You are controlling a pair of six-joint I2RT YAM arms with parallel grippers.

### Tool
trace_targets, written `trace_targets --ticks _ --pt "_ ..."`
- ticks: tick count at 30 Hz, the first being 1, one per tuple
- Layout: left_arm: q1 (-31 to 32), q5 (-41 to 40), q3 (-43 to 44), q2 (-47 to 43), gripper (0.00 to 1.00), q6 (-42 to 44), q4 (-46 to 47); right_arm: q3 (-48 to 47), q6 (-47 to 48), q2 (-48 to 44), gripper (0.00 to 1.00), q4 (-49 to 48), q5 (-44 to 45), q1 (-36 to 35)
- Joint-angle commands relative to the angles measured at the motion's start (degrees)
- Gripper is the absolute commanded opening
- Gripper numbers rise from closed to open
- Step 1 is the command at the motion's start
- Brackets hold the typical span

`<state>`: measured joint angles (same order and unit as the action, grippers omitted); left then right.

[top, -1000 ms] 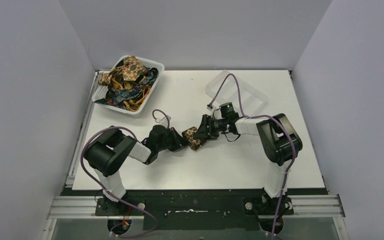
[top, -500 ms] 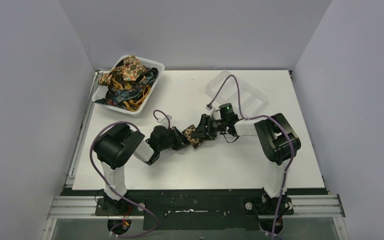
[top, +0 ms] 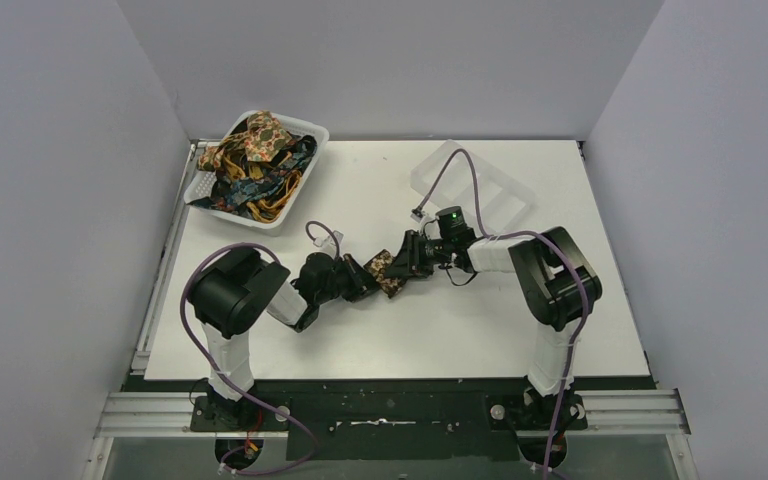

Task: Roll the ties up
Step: Pick up the tie at the center of the board, then place the tie in the storage box.

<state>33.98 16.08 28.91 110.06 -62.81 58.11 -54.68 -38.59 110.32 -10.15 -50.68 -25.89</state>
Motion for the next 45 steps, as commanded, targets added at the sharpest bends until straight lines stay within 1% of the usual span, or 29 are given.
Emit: trace_targets --ticks 1,2,3,5,8,12,17,20,22,24,27,28,30,32,33,36,38,41,45 --pt "0.9 1.6 0.6 -1.6 0.0 1.1 -0.2 -2.1 2.6 -4.8 0.0 3.3 3.5 -2.0" --pt "0.8 1.3 0.5 -2.1 0.08 1.6 -1.2 -2.4 3.0 -5.3 0.0 4.6 4.6 -1.9" --pt "0.8 1.2 0.3 -2.6 0.13 2.1 -2.0 -3.0 3.4 -5.9 0.0 5.9 6.1 -1.9" --pt "0.4 1.1 -0.5 -3.6 0.16 2.6 -2.4 -3.4 4.0 -7.1 0.0 7.9 9.2 -2.0" --pt "0.1 0.6 -1.6 -5.7 0.23 3.7 -4.1 -4.2 4.7 -8.4 0.0 9.9 12.2 -1.8" --pt "-0.1 -0.2 -3.0 -9.0 0.24 5.3 -7.3 -5.0 5.1 -10.1 0.0 13.1 15.3 -1.5" --pt "-0.8 -0.6 -5.1 -13.0 0.24 5.4 -8.0 -6.1 5.8 -11.9 0.0 15.7 18.2 -0.5" --pt "-0.9 -1.3 -5.2 -17.0 0.25 7.2 -10.8 -9.0 7.6 -13.9 0.0 20.7 22.7 -0.2" --pt "-1.0 -2.2 -5.0 -20.7 0.26 9.0 -14.1 -11.6 9.0 -15.5 0.0 24.8 27.7 -0.2" --pt "-0.9 -3.6 -4.6 -25.3 0.31 11.5 -18.7 -14.4 10.1 -17.1 0.0 28.6 33.3 0.3" --pt "-1.0 -6.9 -3.6 -33.2 0.32 15.2 -26.5 -19.1 10.6 -19.0 0.0 33.9 43.2 1.4" --pt "-1.0 -8.1 -3.3 -36.1 0.35 16.4 -30.1 -20.4 10.4 -19.3 0.0 36.1 47.3 2.2" --pt "-1.3 -10.4 -3.3 -41.5 0.47 18.2 -34.5 -22.7 9.8 -19.4 0.0 38.4 52.1 3.6" --pt "-2.0 -12.1 -4.0 -46.8 0.52 19.2 -37.4 -24.6 9.0 -18.8 0.0 41.1 56.7 6.1" --pt "-2.4 -12.7 -4.5 -49.6 0.57 19.4 -38.6 -25.8 8.5 -18.2 0.0 42.4 58.6 7.1" --pt "-3.6 -14.8 -5.9 -56.8 0.78 20.1 -42.2 -27.9 7.1 -16.7 0.0 44.5 64.1 9.4" --pt "-4.5 -15.6 -6.6 -60.8 0.87 20.4 -45.0 -29.2 5.5 -15.5 0.0 45.8 67.2 10.5" --pt "-5.6 -17.6 -7.5 -65.9 0.91 20.5 -48.6 -31.7 3.1 -13.1 0.0 47.8 70.7 11.7" --pt "-6.3 -18.5 -8.7 -69.4 0.93 20.0 -51.4 -34.5 0.6 -9.7 0.0 49.2 73.3 12.7"
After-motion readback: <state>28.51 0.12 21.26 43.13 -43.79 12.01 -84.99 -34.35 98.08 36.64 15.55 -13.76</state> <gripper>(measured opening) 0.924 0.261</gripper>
